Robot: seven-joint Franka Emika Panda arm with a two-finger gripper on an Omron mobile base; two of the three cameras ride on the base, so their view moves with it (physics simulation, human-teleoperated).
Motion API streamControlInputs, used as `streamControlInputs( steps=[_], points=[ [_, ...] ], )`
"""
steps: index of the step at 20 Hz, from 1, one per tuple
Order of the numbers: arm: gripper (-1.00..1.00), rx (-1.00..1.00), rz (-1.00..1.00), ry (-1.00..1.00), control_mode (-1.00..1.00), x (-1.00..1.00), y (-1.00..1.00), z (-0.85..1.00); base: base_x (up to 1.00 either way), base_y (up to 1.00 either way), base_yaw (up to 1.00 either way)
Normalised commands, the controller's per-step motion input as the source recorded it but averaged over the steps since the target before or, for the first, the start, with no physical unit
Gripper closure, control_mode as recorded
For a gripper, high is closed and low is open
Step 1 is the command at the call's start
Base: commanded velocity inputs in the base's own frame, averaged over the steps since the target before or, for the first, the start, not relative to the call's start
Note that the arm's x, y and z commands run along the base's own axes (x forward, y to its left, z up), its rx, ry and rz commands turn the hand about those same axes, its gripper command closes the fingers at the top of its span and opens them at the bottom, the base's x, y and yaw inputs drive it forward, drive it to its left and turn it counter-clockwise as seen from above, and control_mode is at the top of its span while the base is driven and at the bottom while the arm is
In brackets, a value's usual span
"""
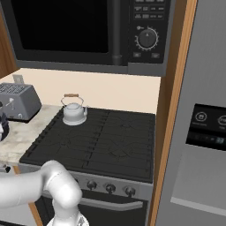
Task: Pick the kettle from the cabinet and place it on a stove burner. Then pick the pot from the counter and place it on another stove burner. Finally, turn both burners on.
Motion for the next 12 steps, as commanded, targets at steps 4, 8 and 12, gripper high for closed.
streamControlInputs(
  steps=[4,8,12],
  points=[
    [1.0,0.0,-0.02,-0.01,-1.0,-0.13,-0.03,0.03,0.0,0.0,0.0],
    [1.0,0.0,-0.02,-0.02,-1.0,-0.22,-0.11,0.02,0.0,0.0,0.0],
    [1.0,0.0,-0.01,-0.04,-1.0,-0.26,-0.26,0.1,0.0,0.0,0.0]
  ],
)
